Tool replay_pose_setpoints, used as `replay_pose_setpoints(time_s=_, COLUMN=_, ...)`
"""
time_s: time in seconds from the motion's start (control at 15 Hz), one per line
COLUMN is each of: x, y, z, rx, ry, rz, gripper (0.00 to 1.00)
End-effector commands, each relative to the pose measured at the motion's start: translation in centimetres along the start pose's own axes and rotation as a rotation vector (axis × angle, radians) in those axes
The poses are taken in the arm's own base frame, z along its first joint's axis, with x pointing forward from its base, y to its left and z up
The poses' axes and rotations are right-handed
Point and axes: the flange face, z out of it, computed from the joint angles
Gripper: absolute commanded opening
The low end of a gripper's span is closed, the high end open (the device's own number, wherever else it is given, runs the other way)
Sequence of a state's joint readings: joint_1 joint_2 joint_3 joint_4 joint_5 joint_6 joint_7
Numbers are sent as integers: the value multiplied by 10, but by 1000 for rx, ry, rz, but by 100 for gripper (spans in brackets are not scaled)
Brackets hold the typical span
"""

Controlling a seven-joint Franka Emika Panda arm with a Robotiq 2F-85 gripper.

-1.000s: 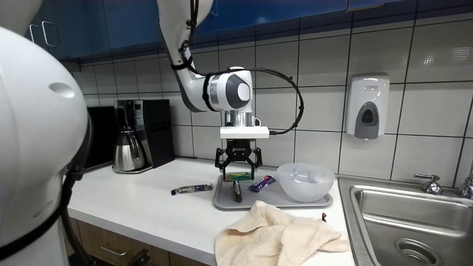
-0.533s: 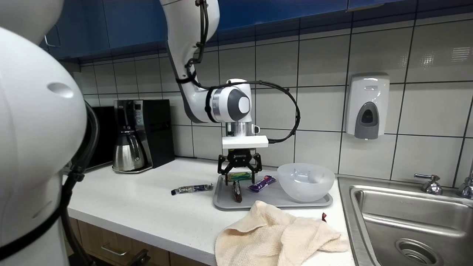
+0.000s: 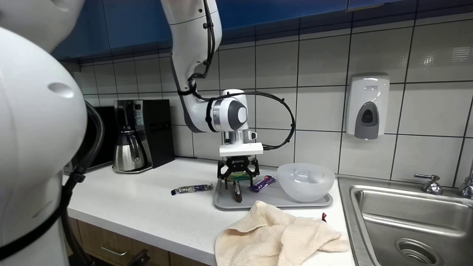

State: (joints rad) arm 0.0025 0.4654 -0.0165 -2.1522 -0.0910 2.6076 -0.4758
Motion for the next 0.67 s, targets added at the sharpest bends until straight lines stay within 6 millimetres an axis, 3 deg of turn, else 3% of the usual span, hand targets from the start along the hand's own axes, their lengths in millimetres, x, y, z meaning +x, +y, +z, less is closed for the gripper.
replay_pose_setpoints(time_s=0.0, x=15, y=-1, z=6, rx=-44, ry=11, rz=51, gripper=100)
replay_pose_setpoints(time_s=0.53, x=27, y=-8, z=15, rx=-61, ry=5, rz=126, gripper=100)
replay_pose_setpoints(time_s=0.6, x=28, y=-8, z=17, rx=-60, ry=2, rz=131, gripper=86)
